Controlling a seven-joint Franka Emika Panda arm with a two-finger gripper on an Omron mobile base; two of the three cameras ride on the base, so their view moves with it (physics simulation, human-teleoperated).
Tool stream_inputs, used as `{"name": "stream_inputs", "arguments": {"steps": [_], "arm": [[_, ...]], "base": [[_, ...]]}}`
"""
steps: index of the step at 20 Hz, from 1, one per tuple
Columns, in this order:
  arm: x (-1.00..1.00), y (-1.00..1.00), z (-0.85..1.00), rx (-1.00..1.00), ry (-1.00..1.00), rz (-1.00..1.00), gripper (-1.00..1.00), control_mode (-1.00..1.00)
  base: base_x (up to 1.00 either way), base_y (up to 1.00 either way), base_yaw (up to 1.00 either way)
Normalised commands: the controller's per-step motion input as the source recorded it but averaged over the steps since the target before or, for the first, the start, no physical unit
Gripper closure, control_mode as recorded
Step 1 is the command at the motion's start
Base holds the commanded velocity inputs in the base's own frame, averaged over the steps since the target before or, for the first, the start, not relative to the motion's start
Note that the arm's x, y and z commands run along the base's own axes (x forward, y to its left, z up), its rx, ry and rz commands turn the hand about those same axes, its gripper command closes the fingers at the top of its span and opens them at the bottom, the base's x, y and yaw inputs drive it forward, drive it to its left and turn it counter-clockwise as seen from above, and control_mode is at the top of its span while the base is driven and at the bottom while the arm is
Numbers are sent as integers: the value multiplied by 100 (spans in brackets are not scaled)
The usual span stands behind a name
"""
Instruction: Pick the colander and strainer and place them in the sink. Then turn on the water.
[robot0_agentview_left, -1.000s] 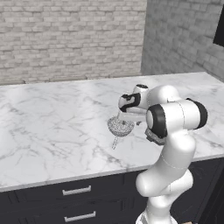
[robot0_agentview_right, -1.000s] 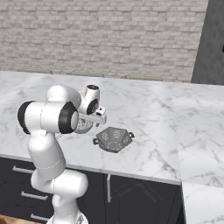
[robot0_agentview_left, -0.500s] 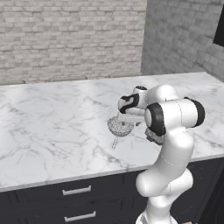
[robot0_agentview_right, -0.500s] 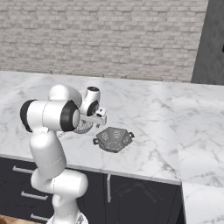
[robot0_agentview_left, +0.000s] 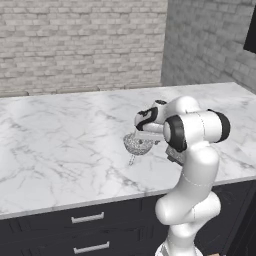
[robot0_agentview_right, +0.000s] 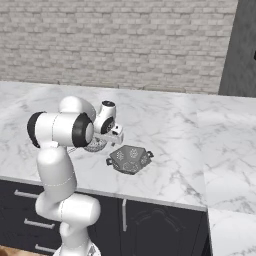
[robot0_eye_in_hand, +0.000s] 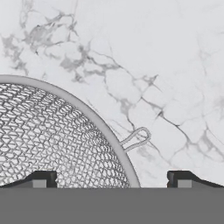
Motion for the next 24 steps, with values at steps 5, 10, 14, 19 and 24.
{"name": "stream_inputs", "arguments": {"steps": [5,10,14,19,24], "arm": [[15,8,-11,0,-6,0,-100,-100],[-7,28,-27,4,-10,0,100,-100],[-56,47,-43,11,-5,0,100,-100],[-55,35,-34,10,0,0,100,-100],[-40,4,21,7,-4,-2,100,-100]], "base": [[0,0,0],[0,0,0],[0,0,0],[0,0,0],[0,0,0]]}}
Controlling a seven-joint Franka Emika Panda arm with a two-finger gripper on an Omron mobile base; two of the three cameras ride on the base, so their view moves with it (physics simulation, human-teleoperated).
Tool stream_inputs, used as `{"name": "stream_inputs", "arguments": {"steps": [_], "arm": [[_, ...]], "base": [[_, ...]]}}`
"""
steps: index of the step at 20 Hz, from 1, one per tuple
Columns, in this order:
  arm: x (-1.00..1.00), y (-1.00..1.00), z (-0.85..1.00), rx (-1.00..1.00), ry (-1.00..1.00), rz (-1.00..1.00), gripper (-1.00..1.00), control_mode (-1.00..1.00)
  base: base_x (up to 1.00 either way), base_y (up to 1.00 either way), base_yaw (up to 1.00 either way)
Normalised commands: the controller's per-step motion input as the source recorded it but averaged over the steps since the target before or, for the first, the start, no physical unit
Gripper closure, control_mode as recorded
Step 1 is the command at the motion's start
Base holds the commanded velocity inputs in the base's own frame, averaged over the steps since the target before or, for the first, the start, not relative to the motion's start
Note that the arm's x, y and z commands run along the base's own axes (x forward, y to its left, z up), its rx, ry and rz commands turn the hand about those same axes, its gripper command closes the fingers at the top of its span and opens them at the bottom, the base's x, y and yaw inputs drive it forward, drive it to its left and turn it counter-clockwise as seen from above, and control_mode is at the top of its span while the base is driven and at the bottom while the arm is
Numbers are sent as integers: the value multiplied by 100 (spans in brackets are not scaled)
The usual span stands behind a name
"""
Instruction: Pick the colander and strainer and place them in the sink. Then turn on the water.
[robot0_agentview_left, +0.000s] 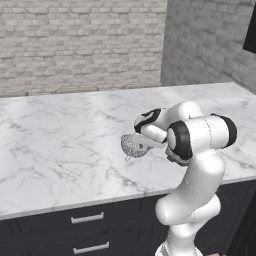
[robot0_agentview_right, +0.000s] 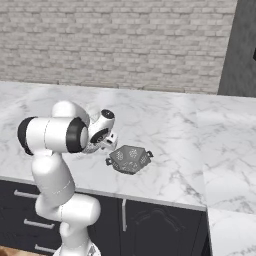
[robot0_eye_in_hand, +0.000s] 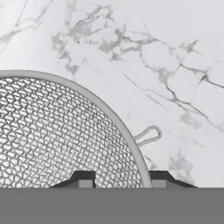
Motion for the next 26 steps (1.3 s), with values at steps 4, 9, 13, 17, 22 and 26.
{"name": "stream_inputs", "arguments": {"steps": [4,9,13,17,22,26], "arm": [[-37,-4,64,0,0,-2,100,-100],[-15,-2,74,0,8,-7,100,-100],[-5,-11,65,0,23,-14,100,-100],[-1,-24,40,-3,4,-17,100,-100],[-1,-33,38,-5,-2,-15,100,-100],[-13,-31,36,-6,-4,-12,100,-100]], "base": [[0,0,0],[0,0,0],[0,0,0],[0,0,0],[0,0,0],[0,0,0]]}}
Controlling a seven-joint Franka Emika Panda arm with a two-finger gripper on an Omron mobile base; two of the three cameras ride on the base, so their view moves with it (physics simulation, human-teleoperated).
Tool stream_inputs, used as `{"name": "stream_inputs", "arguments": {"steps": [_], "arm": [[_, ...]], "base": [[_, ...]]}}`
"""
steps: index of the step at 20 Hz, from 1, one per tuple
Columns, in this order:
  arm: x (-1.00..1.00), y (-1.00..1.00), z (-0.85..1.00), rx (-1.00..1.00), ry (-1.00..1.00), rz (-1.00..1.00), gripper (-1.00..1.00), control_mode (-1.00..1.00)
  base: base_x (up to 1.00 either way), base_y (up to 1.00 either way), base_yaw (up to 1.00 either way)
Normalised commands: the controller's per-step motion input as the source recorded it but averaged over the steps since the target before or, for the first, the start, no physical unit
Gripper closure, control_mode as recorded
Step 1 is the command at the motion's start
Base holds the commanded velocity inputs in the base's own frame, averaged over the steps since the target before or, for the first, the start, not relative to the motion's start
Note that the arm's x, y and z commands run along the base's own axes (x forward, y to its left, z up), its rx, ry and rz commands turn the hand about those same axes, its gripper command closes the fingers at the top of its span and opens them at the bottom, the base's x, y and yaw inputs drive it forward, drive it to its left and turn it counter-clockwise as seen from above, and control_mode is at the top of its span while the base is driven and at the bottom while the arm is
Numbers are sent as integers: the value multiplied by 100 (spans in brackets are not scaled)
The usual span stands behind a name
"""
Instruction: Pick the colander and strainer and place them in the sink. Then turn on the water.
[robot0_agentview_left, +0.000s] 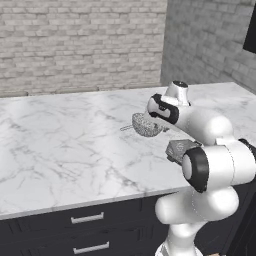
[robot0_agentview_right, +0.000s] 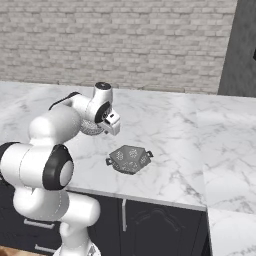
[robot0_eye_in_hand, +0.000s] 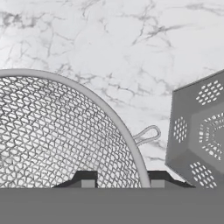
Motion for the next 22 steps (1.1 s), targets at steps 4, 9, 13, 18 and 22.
{"name": "stream_inputs", "arguments": {"steps": [4,9,13,18,22], "arm": [[-28,-26,47,0,2,-6,100,-100],[-46,-22,50,0,-2,4,100,-100],[-36,-16,52,-2,-7,6,100,-100],[-39,-7,46,-4,-7,3,100,-100],[-49,0,35,-8,-4,0,100,-100]], "base": [[0,0,0],[0,0,0],[0,0,0],[0,0,0],[0,0,0]]}}
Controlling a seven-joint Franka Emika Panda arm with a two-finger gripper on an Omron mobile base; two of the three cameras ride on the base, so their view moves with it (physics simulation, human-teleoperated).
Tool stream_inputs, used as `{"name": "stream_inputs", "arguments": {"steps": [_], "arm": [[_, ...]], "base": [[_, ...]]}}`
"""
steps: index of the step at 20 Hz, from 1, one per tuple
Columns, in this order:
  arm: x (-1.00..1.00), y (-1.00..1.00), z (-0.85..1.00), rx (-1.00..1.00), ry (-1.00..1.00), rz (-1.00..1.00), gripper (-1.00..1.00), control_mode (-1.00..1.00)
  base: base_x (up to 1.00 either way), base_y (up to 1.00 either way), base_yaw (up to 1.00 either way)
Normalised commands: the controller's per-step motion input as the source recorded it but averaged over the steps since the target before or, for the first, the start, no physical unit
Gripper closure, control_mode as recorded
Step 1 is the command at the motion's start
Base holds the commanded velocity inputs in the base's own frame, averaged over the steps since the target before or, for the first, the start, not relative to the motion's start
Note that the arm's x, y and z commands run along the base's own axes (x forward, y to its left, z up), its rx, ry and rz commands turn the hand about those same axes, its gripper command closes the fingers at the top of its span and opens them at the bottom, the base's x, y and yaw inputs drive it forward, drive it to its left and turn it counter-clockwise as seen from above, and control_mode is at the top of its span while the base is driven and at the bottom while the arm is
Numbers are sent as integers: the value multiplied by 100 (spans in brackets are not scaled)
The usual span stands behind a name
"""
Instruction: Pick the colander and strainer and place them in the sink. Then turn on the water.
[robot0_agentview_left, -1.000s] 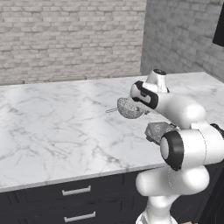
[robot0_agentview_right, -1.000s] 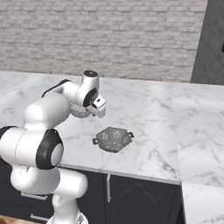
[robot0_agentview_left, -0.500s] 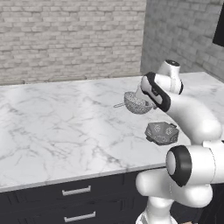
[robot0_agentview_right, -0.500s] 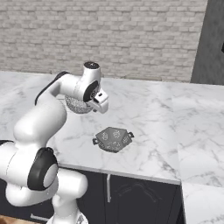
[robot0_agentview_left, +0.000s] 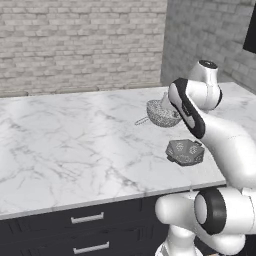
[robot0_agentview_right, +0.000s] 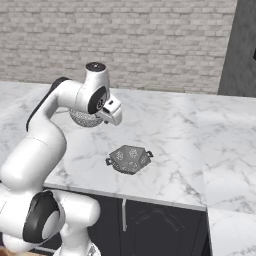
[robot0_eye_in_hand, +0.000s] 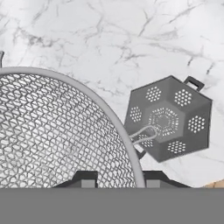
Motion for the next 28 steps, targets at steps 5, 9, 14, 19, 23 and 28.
{"name": "stream_inputs", "arguments": {"steps": [5,9,14,19,23,28], "arm": [[-62,-4,31,-9,-2,0,100,-100],[-61,-8,21,-13,-9,0,100,-100],[-56,-8,19,-12,-5,-3,100,-100],[-22,0,6,-4,0,-2,100,100],[0,0,0,0,0,0,100,100],[0,0,0,0,0,0,100,100]], "base": [[0,0,0],[0,0,0],[0,0,0],[-32,0,-3],[-45,0,-1],[-54,20,-14]]}}
